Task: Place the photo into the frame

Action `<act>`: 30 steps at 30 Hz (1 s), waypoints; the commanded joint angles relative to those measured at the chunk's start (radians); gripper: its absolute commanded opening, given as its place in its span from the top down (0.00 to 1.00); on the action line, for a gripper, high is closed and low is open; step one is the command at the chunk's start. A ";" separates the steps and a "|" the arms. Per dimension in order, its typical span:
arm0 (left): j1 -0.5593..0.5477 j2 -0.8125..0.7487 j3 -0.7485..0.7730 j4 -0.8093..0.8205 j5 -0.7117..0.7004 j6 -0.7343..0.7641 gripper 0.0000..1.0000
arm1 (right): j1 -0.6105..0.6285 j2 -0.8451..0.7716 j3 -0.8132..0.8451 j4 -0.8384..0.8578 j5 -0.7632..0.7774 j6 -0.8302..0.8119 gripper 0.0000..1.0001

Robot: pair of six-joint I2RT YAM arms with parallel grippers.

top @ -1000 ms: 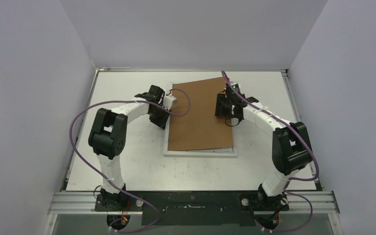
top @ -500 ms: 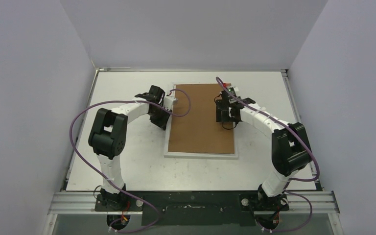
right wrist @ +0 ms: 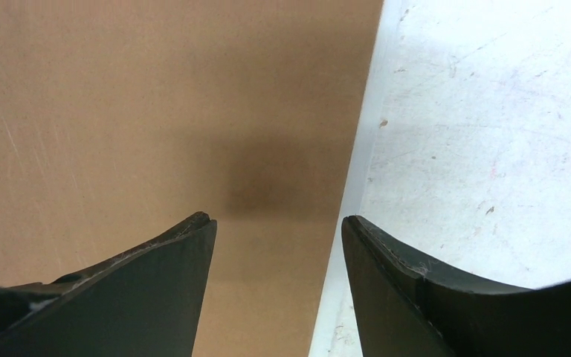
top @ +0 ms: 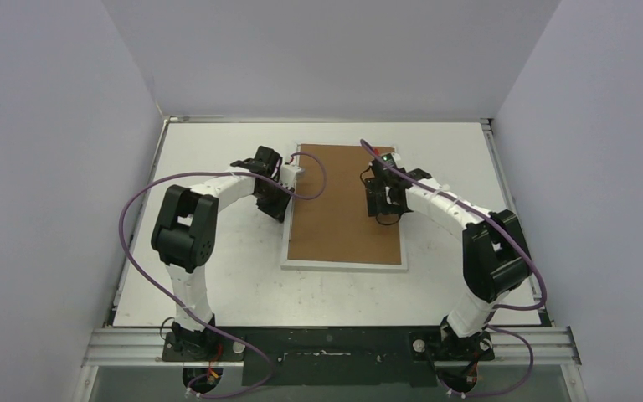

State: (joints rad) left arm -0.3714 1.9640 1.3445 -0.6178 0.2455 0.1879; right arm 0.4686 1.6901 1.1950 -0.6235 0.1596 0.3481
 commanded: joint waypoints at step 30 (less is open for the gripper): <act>0.099 0.047 0.215 -0.056 0.118 -0.024 0.83 | -0.268 0.490 0.637 0.193 -0.024 0.054 0.53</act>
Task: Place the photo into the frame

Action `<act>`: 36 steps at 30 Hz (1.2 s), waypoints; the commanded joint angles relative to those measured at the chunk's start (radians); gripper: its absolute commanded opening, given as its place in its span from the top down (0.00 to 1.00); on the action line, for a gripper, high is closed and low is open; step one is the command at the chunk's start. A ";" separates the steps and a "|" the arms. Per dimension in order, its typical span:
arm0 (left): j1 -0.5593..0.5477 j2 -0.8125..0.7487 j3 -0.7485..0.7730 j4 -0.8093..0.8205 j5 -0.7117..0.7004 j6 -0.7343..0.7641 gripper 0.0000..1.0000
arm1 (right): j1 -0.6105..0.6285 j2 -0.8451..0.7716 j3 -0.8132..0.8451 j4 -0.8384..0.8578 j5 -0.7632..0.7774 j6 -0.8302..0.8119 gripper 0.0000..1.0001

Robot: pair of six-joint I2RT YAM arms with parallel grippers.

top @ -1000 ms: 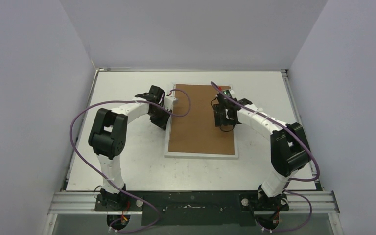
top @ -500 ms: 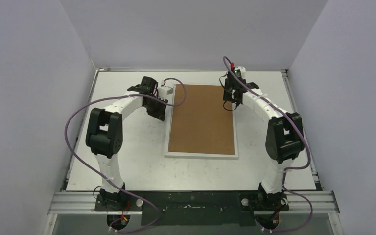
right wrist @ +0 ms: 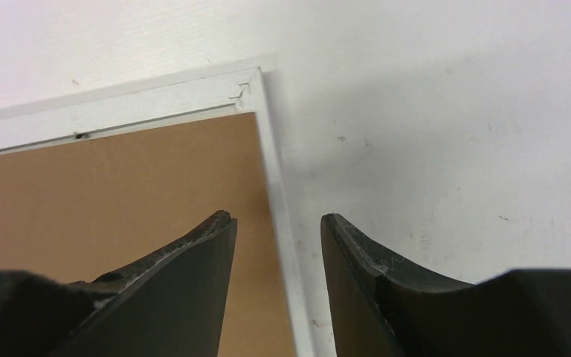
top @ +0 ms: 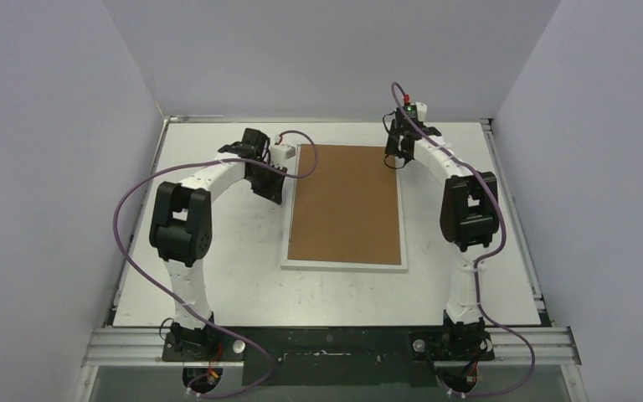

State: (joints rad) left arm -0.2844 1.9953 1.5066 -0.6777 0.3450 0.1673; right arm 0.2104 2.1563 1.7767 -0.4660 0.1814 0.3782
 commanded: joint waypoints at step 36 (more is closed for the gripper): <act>0.030 0.098 0.097 0.049 -0.018 -0.005 0.83 | -0.023 0.123 0.111 0.075 -0.259 0.070 0.50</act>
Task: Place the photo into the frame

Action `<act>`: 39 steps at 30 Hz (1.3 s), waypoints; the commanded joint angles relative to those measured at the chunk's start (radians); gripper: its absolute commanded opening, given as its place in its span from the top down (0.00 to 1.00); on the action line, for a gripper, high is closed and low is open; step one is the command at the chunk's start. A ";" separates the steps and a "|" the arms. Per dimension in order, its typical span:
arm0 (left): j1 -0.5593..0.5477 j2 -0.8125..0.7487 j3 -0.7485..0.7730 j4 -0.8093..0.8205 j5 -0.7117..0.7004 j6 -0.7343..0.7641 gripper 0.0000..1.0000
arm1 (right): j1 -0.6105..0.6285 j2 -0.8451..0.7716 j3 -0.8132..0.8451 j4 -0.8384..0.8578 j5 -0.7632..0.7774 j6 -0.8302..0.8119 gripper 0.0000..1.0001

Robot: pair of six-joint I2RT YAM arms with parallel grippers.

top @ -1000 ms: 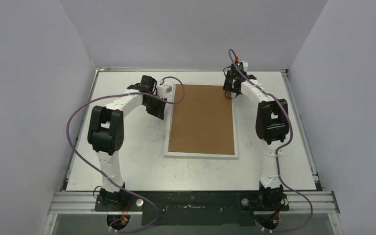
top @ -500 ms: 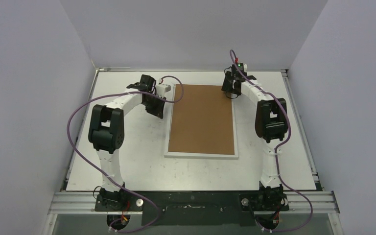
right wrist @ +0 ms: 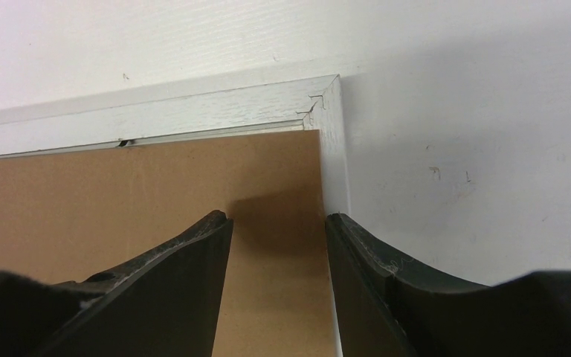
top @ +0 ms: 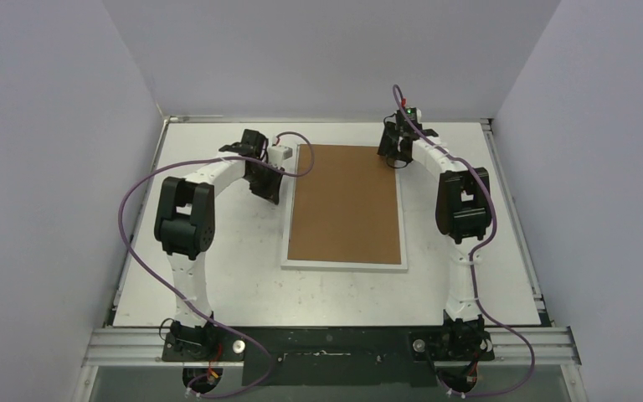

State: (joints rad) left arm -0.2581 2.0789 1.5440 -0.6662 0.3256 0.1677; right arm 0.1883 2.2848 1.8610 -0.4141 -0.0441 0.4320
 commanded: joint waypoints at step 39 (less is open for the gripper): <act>0.017 -0.037 0.168 -0.081 0.049 0.017 0.83 | 0.158 -0.338 -0.245 -0.019 0.135 -0.088 0.45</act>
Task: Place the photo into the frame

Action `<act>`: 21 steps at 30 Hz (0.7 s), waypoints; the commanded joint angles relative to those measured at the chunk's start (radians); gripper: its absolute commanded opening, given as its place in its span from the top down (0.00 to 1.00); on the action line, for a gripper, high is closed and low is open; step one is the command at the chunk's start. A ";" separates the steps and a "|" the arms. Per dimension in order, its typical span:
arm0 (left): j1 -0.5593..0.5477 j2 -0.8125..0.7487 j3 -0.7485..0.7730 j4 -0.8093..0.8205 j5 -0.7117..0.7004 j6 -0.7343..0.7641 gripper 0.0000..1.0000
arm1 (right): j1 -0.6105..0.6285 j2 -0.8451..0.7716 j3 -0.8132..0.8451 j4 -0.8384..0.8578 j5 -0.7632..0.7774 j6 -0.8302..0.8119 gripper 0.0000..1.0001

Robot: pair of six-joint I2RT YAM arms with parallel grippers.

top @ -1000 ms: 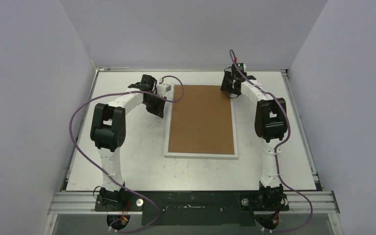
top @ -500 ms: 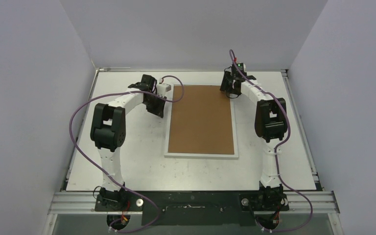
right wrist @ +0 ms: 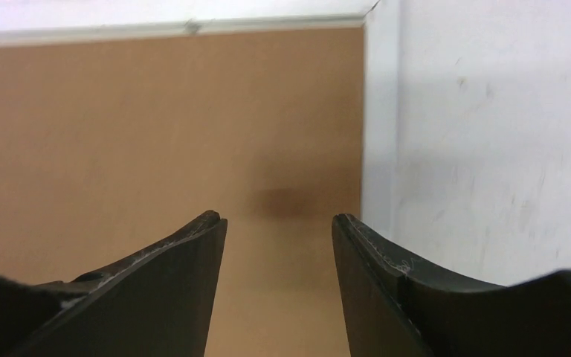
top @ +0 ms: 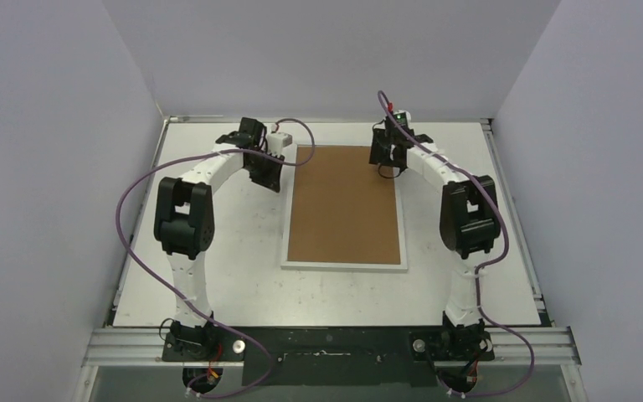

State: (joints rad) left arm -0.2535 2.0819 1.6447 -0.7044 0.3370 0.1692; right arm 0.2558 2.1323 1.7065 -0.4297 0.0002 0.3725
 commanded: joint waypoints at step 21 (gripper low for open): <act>-0.020 -0.051 -0.022 -0.006 0.037 -0.003 0.83 | 0.013 -0.189 -0.217 0.042 0.084 0.019 0.46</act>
State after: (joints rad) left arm -0.2794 2.0701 1.6314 -0.7475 0.3595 0.1680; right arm 0.2520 1.9377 1.4448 -0.3981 0.0891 0.3931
